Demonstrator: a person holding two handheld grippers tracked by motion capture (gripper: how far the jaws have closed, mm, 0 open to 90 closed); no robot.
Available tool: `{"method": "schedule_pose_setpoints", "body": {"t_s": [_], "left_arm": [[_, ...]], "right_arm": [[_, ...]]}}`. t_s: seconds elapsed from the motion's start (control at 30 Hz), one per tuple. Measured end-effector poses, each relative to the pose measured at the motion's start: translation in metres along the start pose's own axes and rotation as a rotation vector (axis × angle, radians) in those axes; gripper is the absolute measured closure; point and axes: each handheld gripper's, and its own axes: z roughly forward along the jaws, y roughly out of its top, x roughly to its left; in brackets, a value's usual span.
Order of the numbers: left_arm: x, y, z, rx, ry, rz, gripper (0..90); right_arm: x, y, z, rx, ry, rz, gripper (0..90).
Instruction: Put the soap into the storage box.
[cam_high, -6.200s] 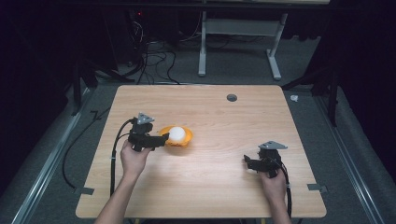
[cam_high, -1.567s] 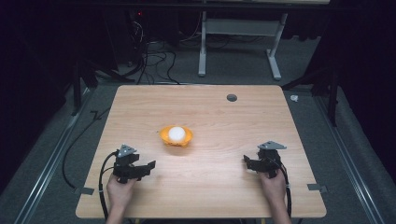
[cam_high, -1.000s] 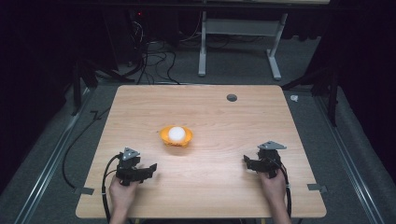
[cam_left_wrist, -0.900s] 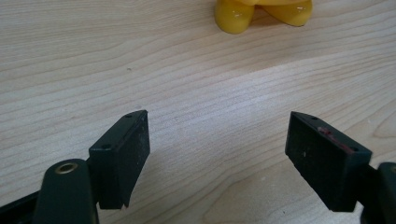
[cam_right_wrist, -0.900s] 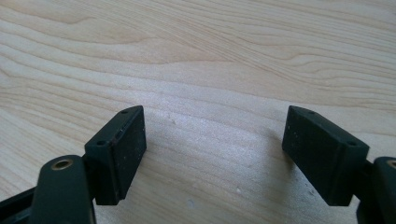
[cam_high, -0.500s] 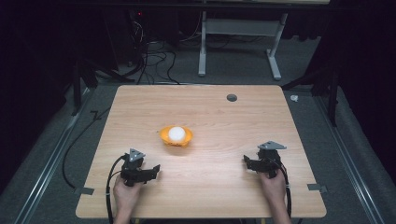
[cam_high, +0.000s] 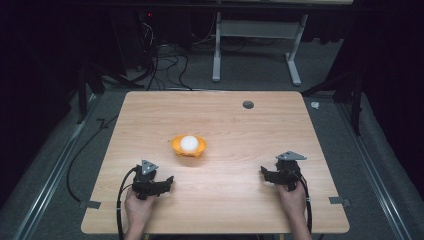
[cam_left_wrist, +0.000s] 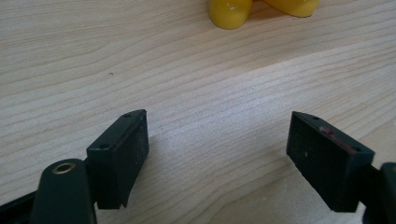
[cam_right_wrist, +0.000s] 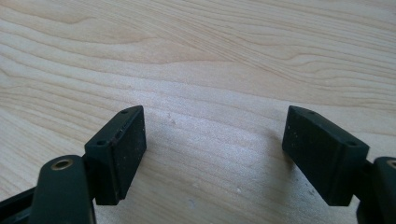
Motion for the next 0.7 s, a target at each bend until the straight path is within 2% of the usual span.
{"method": "schedule_pose_setpoints", "body": {"t_s": [0.2,0.7], "left_arm": [[-0.0042,-0.002,0.0022,-0.011,0.025,0.026,19.7],[-0.0048,-0.0019,0.0028,-0.008,0.03,0.022,17.4]], "right_arm": [[0.0,0.0,0.0,0.0,0.0,0.0,22.6],[-0.0001,0.0,0.0,0.0,0.0,0.0,22.6]]}}
